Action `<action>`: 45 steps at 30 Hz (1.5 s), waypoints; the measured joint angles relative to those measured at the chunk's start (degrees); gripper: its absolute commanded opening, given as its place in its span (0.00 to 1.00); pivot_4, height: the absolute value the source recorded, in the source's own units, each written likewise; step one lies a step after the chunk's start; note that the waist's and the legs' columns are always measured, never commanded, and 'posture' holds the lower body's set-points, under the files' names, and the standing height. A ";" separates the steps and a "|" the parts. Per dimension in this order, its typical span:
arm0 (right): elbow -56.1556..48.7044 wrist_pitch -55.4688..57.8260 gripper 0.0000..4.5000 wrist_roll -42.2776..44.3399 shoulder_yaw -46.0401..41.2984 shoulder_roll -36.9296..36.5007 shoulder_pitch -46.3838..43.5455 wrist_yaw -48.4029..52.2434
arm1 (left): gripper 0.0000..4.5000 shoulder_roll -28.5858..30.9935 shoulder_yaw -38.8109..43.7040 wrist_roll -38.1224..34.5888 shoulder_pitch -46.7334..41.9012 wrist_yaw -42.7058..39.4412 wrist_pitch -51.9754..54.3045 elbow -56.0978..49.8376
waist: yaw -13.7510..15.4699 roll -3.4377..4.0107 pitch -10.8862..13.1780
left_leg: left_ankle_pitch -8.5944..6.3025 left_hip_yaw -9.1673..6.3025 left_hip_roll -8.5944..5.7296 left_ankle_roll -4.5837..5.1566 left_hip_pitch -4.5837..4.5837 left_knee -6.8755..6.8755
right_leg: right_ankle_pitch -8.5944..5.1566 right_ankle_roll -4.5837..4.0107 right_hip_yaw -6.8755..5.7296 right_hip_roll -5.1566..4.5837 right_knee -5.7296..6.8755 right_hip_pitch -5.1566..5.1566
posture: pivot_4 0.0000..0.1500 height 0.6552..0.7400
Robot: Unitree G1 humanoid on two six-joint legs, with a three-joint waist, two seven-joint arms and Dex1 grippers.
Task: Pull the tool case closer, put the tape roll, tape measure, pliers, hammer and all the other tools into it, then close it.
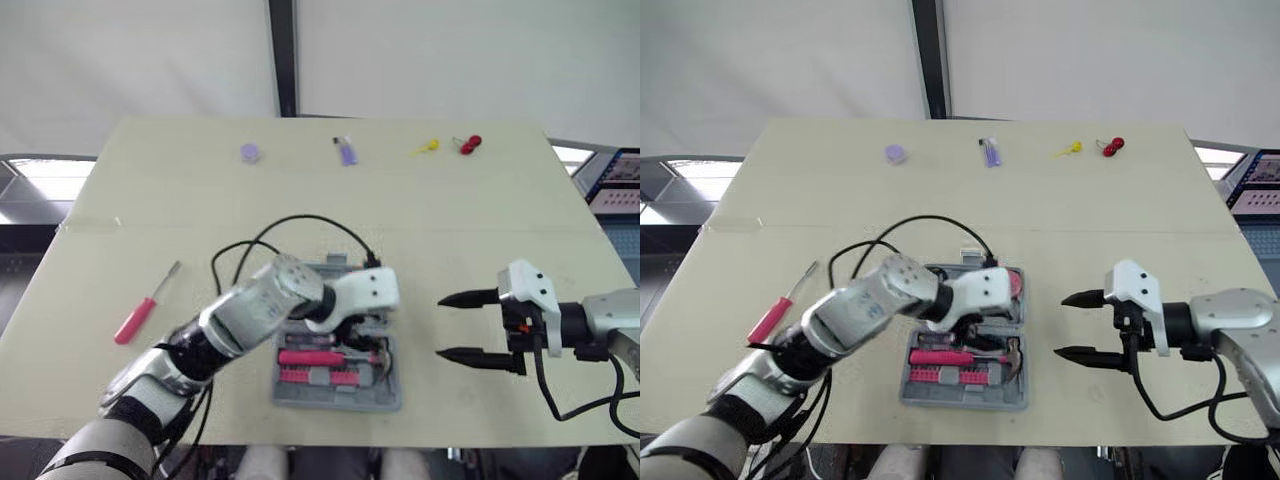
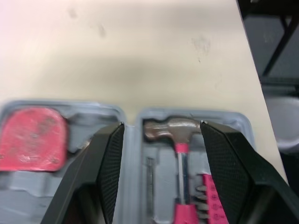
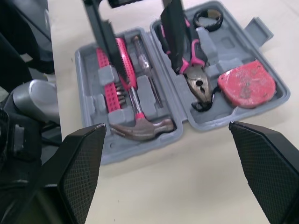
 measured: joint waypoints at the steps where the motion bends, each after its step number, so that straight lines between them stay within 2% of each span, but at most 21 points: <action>1: -0.46 0.61 1.00 0.58 -0.10 0.20 -0.44 -0.29 | 0.57 0.82 2.82 -0.56 2.80 -1.25 -5.27 2.23 | -0.11 0.02 -0.01 | 0.00 0.00 0.00 0.00 0.00 -0.01 | 0.00 0.00 -0.01 0.00 0.00 0.00 | 1.00 1.00; 3: -1.50 1.61 1.00 1.66 -0.17 0.45 -1.06 -1.02 | 0.43 1.65 7.61 -2.34 9.08 -4.35 -15.09 5.64 | -0.24 0.03 -0.02 | 0.00 -0.01 0.00 0.00 -0.01 -0.02 | 0.00 0.00 -0.03 0.00 0.00 -0.01 | 1.00 1.00; 6: -1.77 2.72 1.00 2.23 0.21 0.83 -2.52 -1.91 | 0.09 1.45 11.90 -5.17 17.43 -8.14 -25.12 6.98 | 0.02 0.03 -0.02 | -0.01 -0.03 -0.01 0.01 -0.06 0.03 | 0.01 0.00 -0.03 -0.02 -0.02 0.02 | 1.00 1.00; 7: -1.82 2.84 1.00 2.29 0.29 0.89 -2.99 -2.18 | 0.02 1.73 12.36 -5.21 19.85 -8.98 -27.89 7.46 | 0.15 0.03 -0.02 | -0.01 -0.03 -0.01 0.01 -0.05 0.03 | 0.01 0.00 -0.03 -0.02 -0.02 0.03 | 1.00 1.00; 11: -1.69 3.38 1.00 2.25 0.45 0.90 -3.63 -2.63 | 0.02 2.20 11.93 -3.45 26.06 -10.99 -36.45 11.14 | 0.48 0.03 -0.02 | -0.01 -0.02 -0.01 0.01 -0.05 0.04 | 0.01 0.01 -0.03 -0.02 -0.02 0.04 | 1.00 1.00; 16: -1.31 3.41 1.00 2.19 0.49 0.90 -4.61 -2.72 | 0.02 -0.34 10.23 1.01 26.15 -9.17 -40.83 16.63 | 0.23 0.05 -0.03 | -0.01 0.00 -0.02 0.01 0.00 0.02 | 0.02 0.02 -0.03 -0.01 0.00 0.05 | 1.00 1.00; 28: -1.18 3.42 1.00 2.01 0.48 0.87 -4.09 -2.69 | 0.02 -3.62 8.64 5.35 24.29 -7.24 -42.91 22.61 | 0.14 0.05 -0.03 | -0.01 0.00 -0.02 0.01 0.01 0.02 | 0.02 0.02 -0.04 -0.01 0.01 0.06 | 1.00 1.00; 39: -1.17 3.43 1.00 1.67 0.28 0.52 -3.42 -2.64 | 0.02 -3.62 8.31 6.58 24.20 -7.77 -45.05 23.07 | 0.12 0.06 -0.04 | -0.01 0.00 -0.02 0.01 0.02 0.02 | 0.02 0.02 -0.04 -0.01 0.00 0.06 | 1.00 1.00; 45: -0.43 3.22 1.00 1.07 0.28 0.51 -3.62 -2.32 | 0.02 -2.53 6.04 10.26 23.00 -7.71 -50.51 23.94 | 0.14 0.08 -0.09 | -0.01 0.00 -0.02 0.01 0.04 0.02 | 0.02 0.02 -0.04 -0.01 0.00 0.08 | 1.00 1.00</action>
